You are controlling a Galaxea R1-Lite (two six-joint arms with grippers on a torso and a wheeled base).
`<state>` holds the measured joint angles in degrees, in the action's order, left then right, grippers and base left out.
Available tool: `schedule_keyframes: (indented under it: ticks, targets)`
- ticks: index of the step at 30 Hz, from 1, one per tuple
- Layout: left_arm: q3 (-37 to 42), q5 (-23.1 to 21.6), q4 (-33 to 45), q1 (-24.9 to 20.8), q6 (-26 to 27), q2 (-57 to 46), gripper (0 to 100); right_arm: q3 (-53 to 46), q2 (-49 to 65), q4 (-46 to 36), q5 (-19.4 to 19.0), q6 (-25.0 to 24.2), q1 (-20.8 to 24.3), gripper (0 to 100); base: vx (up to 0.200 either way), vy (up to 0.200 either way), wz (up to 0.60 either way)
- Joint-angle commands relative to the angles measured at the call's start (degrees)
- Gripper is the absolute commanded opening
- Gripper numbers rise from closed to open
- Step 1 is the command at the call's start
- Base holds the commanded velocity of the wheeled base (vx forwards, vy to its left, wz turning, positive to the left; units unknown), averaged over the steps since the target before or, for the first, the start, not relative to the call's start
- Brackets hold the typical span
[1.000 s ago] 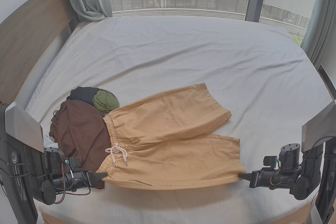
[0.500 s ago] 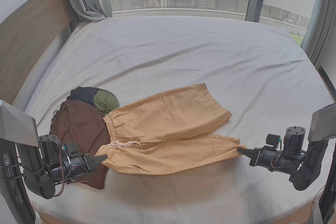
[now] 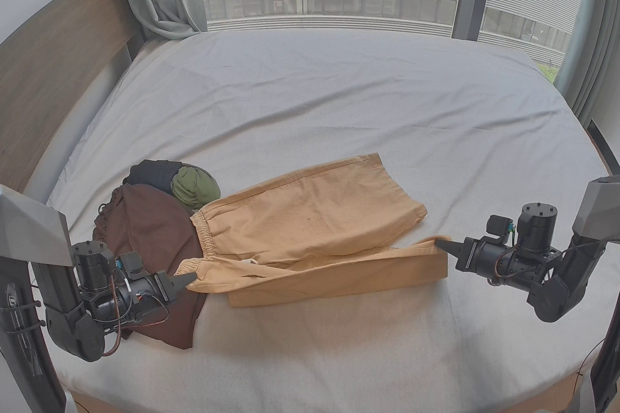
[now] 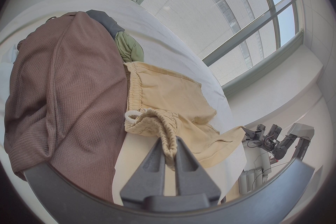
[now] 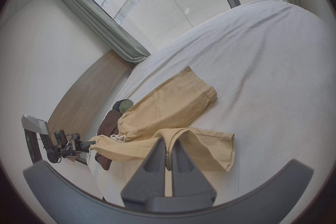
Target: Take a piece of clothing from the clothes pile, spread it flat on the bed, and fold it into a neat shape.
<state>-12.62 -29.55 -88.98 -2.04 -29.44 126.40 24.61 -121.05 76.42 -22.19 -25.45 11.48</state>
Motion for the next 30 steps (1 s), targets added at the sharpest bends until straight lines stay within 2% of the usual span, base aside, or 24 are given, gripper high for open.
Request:
schedule_keyframes:
  ticks: [1,5,13,20,24,30]
  targets:
    - [-1.18,0.90,-0.05,-0.16,-1.32,-0.02,0,7.91,3.37,-7.08,0.21,-0.56,-0.06,0,0.000,0.000,0.00]
    - [-1.53,1.78,-0.05,-0.60,-2.20,-0.02,0,12.39,4.86,-12.97,0.21,-0.56,-0.32,0,0.000,0.000,0.00]
    - [-2.32,2.30,-0.05,-1.13,-2.82,0.16,0,18.89,5.04,-19.56,0.21,-0.47,-1.20,0,0.000,0.000,0.00]
    - [-4.61,5.64,-0.05,-2.01,-6.33,0.07,0,24.17,4.95,-24.30,0.21,-0.47,-1.29,0,0.000,0.000,0.00]
    - [-5.31,6.08,-0.05,-2.36,-7.21,0.16,0,26.89,4.77,-26.41,0.30,-0.47,-1.20,0,0.000,0.000,0.00]
    - [-7.51,9.34,0.03,-2.45,-10.29,0.42,0,36.65,2.49,-33.97,0.30,-0.21,-1.11,0,0.000,0.000,0.00]
